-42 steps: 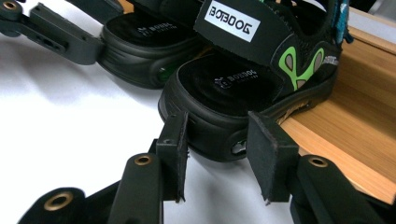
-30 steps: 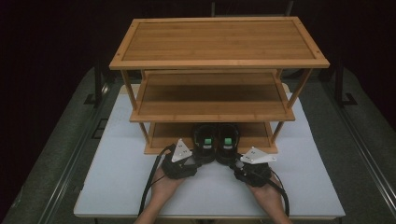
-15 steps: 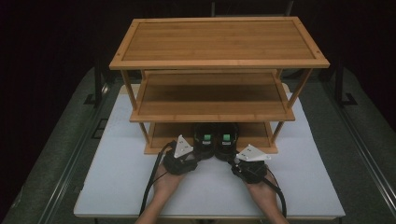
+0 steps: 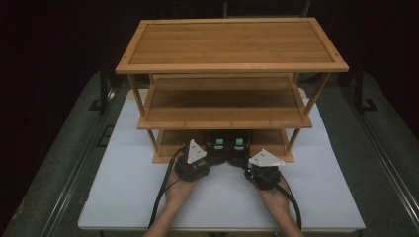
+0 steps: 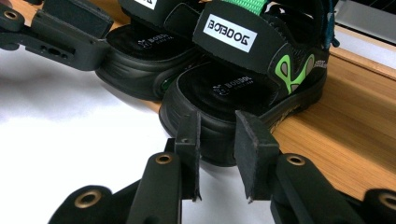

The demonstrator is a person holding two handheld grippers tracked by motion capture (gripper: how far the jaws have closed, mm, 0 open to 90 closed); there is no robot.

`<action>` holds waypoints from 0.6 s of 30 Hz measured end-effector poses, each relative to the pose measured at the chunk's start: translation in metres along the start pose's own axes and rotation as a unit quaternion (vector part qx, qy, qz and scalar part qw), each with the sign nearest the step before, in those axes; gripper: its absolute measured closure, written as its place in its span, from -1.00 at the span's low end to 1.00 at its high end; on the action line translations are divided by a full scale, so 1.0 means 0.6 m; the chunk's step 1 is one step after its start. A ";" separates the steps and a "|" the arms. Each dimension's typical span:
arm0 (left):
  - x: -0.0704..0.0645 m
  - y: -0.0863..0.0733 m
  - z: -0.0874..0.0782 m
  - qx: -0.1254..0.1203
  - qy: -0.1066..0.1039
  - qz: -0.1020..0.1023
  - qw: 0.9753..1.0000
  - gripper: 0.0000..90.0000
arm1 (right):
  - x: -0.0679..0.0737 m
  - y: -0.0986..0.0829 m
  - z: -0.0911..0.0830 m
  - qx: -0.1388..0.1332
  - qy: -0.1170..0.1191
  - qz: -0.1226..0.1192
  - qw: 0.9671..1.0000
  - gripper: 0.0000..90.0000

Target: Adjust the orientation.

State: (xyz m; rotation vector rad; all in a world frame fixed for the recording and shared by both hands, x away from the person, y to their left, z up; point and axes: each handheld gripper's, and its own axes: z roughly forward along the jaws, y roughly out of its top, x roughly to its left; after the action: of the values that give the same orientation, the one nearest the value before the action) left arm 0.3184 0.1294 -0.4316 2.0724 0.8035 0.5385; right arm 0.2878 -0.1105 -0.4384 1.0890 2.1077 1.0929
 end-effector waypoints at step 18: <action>0.008 0.009 0.015 0.004 0.008 -0.005 1.000 0.37 | -0.006 0.006 0.017 -0.002 -0.013 0.006 1.000 0.59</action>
State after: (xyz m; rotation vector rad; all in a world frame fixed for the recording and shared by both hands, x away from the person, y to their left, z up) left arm 0.3294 0.1255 -0.4321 2.0720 0.8268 0.5476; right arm 0.2988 -0.1083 -0.4407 1.1102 2.0811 1.0832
